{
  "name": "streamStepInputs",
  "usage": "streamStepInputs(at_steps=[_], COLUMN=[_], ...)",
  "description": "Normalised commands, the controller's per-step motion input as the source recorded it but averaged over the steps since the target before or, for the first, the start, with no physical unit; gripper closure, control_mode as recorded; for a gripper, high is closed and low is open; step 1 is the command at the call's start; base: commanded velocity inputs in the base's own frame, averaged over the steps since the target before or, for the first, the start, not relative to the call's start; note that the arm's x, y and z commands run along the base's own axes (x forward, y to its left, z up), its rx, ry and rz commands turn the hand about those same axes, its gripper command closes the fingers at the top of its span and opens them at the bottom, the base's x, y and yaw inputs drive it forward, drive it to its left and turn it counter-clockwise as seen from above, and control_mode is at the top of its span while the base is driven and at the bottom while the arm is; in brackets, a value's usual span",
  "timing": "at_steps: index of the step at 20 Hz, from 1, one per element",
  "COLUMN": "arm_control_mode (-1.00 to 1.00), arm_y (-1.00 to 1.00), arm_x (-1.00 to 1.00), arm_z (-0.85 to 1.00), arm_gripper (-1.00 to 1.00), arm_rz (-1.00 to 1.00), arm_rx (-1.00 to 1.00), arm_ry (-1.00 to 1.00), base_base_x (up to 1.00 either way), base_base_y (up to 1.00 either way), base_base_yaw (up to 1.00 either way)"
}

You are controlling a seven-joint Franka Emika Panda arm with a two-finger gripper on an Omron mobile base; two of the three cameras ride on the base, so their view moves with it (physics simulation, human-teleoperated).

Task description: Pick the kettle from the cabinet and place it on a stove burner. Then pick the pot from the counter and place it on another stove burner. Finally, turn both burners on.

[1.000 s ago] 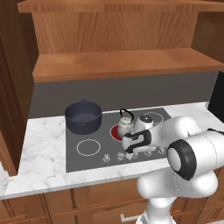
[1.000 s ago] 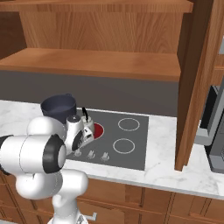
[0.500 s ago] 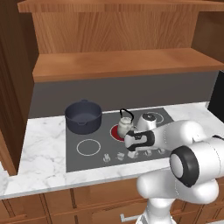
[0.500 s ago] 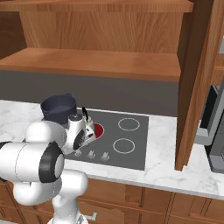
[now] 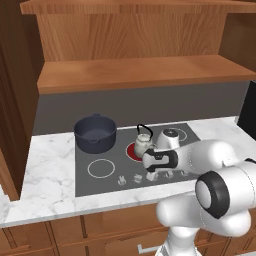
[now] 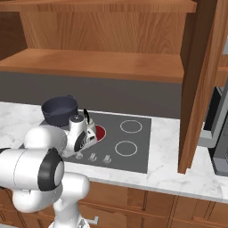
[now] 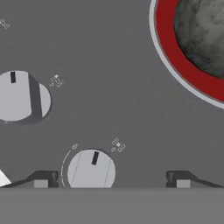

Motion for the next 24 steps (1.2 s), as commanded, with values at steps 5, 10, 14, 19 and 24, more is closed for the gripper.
streamStepInputs(at_steps=[5, 10, 14, 19, 24], arm_control_mode=[-1.00, -1.00, -1.00, -1.00, -1.00], arm_y=[-0.05, -0.06, -0.02, -0.01, 0.00], arm_x=[-0.06, -0.06, -0.07, -0.07, -0.06], arm_z=[0.00, 0.01, 0.11, 0.18, 0.20], arm_gripper=[-1.00, -1.00, -1.00, -1.00, -1.00], arm_rz=[0.00, 0.00, 0.00, 0.00, 0.00], arm_rx=[0.00, 0.00, 0.00, 0.00, 0.00], arm_ry=[-0.02, -0.01, -0.01, -0.01, -0.01], base_base_x=[0.00, 0.00, 0.00, 0.00, 0.00], base_base_y=[0.00, 0.00, 0.00, 0.00, 0.00], base_base_yaw=[0.00, 0.00, 0.00, 0.00, 0.00])
